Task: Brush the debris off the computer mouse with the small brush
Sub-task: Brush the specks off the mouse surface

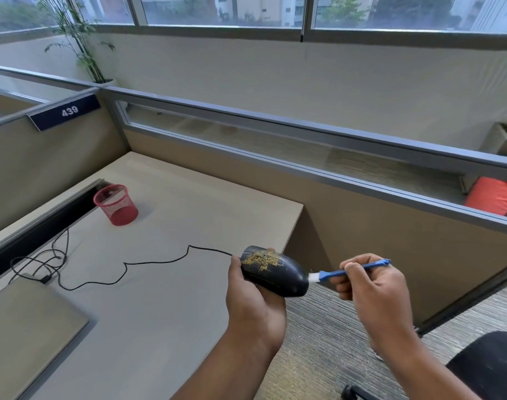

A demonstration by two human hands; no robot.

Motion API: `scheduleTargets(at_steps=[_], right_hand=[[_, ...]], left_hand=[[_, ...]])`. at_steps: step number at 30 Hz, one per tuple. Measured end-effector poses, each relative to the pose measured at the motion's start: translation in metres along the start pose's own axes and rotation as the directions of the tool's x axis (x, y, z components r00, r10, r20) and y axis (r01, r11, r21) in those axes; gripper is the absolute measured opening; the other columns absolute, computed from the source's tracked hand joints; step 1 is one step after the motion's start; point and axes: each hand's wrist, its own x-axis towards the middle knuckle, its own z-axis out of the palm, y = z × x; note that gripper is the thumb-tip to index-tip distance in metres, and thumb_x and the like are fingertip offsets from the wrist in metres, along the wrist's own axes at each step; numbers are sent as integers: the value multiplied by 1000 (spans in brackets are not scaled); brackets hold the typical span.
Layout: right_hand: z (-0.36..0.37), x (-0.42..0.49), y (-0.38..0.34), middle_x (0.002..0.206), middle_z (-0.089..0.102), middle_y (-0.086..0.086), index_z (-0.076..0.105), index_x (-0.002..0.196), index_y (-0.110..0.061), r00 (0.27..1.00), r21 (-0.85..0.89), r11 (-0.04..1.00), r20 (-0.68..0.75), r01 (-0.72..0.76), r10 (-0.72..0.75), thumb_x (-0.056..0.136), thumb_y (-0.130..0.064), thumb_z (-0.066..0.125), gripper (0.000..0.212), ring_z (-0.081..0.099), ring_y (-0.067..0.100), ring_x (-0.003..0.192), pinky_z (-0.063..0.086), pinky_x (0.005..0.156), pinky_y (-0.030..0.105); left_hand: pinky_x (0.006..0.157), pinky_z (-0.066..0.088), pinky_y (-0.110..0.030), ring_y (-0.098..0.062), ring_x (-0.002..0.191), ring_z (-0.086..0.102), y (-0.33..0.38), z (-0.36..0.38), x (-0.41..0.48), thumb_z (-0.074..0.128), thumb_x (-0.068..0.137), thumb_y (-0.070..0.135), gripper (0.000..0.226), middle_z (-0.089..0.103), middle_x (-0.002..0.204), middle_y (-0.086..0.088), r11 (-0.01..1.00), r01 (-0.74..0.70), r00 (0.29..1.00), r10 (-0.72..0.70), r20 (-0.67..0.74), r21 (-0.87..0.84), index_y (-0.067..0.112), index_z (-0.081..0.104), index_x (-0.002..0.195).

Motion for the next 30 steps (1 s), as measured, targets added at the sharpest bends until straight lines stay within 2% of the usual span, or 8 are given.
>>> scheduleTargets(at_steps=[4,7,9,13,17,19,24,30], right_hand=[[11,4,-10,69,76,14,68,83,-9,997,127,992,82,-11,0,94,-7,58,15,70,18,57,57,51,24],[17,1,-11,69,77,11,68,82,-10,987,56,998,155,27,-36,93,-8,59,15,70,16,57,56,51,23],[9,-4,-4,66,76,9,67,79,-10,989,16,1000,145,12,-14,93,-6,58,17,69,14,55,55,49,23],[-8,-5,3,64,75,11,66,79,-9,997,17,999,67,-35,33,94,-5,56,18,67,13,53,53,48,23],[1,-5,-7,70,76,12,68,82,-12,989,36,999,146,23,-28,94,-10,59,15,67,14,55,54,48,22],[1,-8,-6,68,76,10,67,81,-10,986,-1,1000,168,2,-2,94,-7,59,16,67,14,54,53,47,23],[-13,-5,-6,62,76,6,69,78,-8,997,-59,997,61,-42,45,93,-6,59,18,69,11,52,53,48,22],[16,5,-31,67,78,7,74,80,-10,985,60,998,175,-3,-8,94,-10,62,18,71,12,57,55,50,20]], left_hand=[[113,34,-49,-33,120,57,-2,-1,-2,29,102,51,59,65,115,-18,1000,11,1000,-10,-11,20,7,57,129],[108,39,-48,-33,110,60,-1,-1,-4,28,102,52,59,66,109,-18,999,18,1000,-18,2,28,7,59,123],[107,39,-48,-32,110,59,1,-2,-4,29,101,52,58,65,112,-18,999,19,1000,-20,8,39,8,59,125],[113,34,-52,-35,125,55,1,-7,-4,31,101,51,56,64,126,-21,998,10,1000,-9,-16,59,11,59,128],[114,33,-53,-38,127,53,-2,-7,-5,31,101,52,59,59,134,-25,997,34,999,-34,-2,70,8,55,133],[113,33,-52,-36,123,55,0,-6,-6,31,101,53,60,61,130,-23,997,25,1000,-25,5,77,8,55,133],[111,37,-51,-32,113,59,2,-5,-11,31,101,51,56,65,120,-21,999,-1,1000,1,-7,42,10,58,129],[114,34,-50,-35,120,59,-6,-5,-15,28,102,51,60,68,120,-24,998,26,999,-29,46,60,6,57,129]])
